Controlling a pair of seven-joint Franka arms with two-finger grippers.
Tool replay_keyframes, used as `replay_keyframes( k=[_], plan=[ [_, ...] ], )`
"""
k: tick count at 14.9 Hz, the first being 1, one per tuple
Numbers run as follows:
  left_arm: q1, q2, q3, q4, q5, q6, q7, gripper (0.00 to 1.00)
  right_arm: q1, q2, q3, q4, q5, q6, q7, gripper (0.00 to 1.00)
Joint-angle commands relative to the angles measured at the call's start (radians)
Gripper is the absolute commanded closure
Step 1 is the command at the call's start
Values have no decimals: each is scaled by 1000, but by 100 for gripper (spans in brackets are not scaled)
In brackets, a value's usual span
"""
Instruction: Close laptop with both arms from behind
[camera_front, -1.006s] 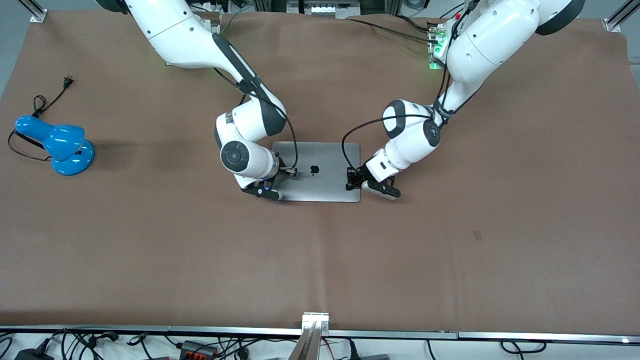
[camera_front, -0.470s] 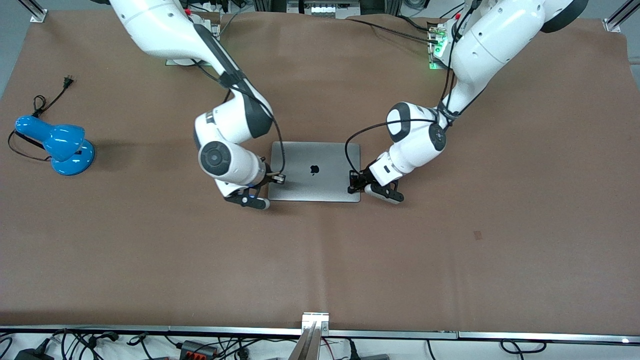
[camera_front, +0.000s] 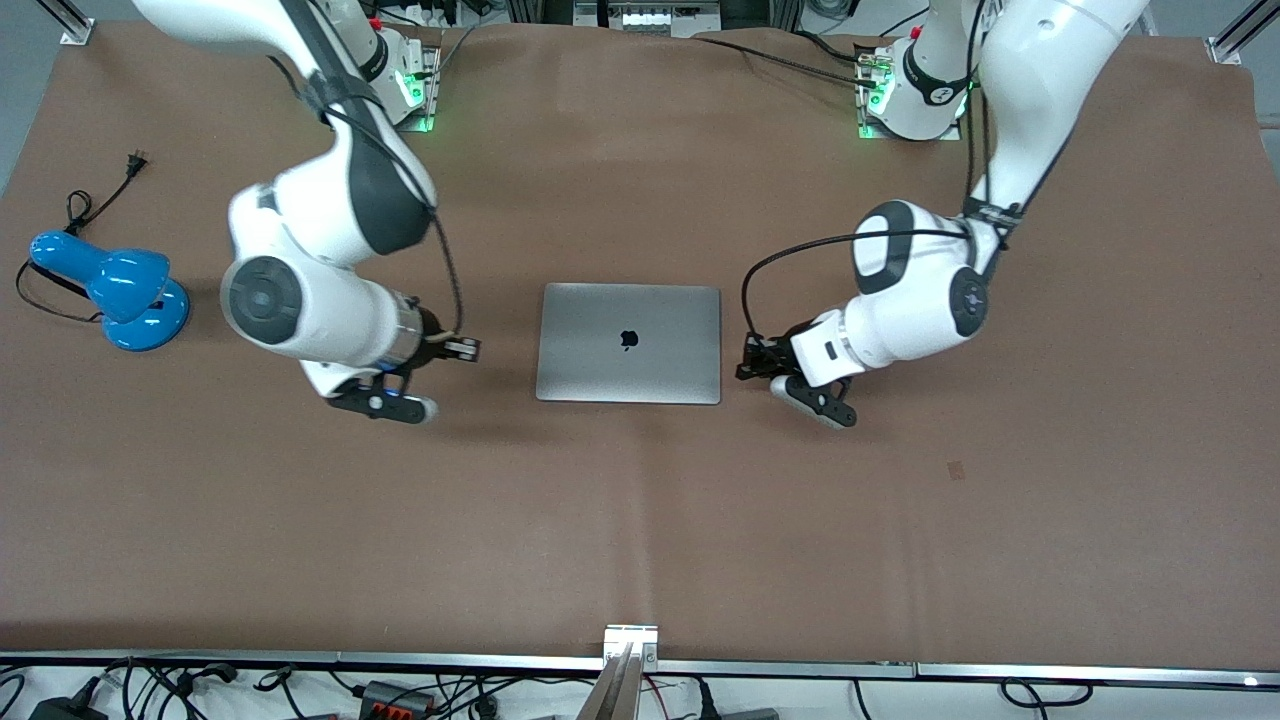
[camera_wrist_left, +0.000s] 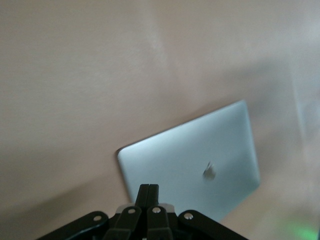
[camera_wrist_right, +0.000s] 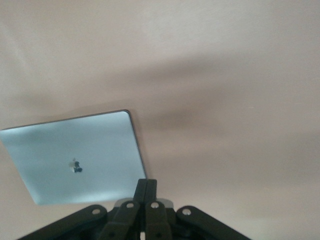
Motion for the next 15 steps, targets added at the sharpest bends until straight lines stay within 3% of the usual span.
replay_keyframes(
  k=[1,3,6,10,11,12,13,14,15],
  plan=[
    [-7,-10,46,81,114,-171,3,100,-101,-94,12,-12,-10,-105,-99,100],
    [-7,-27,81,115,207,-284,3,100,-148,-154,10,-12,-13,-116,-167,100],
    [2,-48,117,167,364,-481,-27,100,-188,-206,-17,-10,-122,-224,-262,100],
    [28,-54,117,325,515,-778,-131,98,-195,-235,-45,-10,-170,-267,-365,96],
    [29,-54,118,379,527,-852,-160,97,-199,-235,-47,-10,-165,-267,-386,87],
    [31,-54,121,423,547,-924,-179,94,-219,-238,-39,-9,-158,-269,-411,61],
    [29,-65,121,465,586,-981,-197,89,-228,-238,-31,-10,-157,-266,-425,1],
    [31,-77,121,499,617,-1015,-205,77,-231,-241,-30,-15,-154,-266,-423,0],
    [31,-87,123,523,628,-1033,-205,56,-250,-249,-28,-15,-156,-266,-425,0]
  ],
)
